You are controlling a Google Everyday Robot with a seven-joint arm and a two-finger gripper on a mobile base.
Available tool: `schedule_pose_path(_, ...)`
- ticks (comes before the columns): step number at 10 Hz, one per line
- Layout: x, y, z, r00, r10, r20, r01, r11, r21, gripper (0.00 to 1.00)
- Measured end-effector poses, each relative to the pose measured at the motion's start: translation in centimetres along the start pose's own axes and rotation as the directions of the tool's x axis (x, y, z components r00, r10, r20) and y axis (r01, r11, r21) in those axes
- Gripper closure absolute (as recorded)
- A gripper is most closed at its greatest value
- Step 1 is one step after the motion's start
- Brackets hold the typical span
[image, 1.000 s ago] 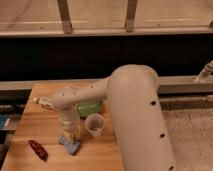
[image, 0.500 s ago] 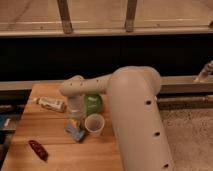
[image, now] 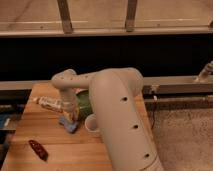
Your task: Wipe the white sponge on the table
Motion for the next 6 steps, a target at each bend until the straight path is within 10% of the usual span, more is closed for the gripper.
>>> schedule_pose_path(6, -0.7, 9.2, 0.6, 0.979, -0.201, -0.031, 0.202, 0.979, 0.037, 1.00)
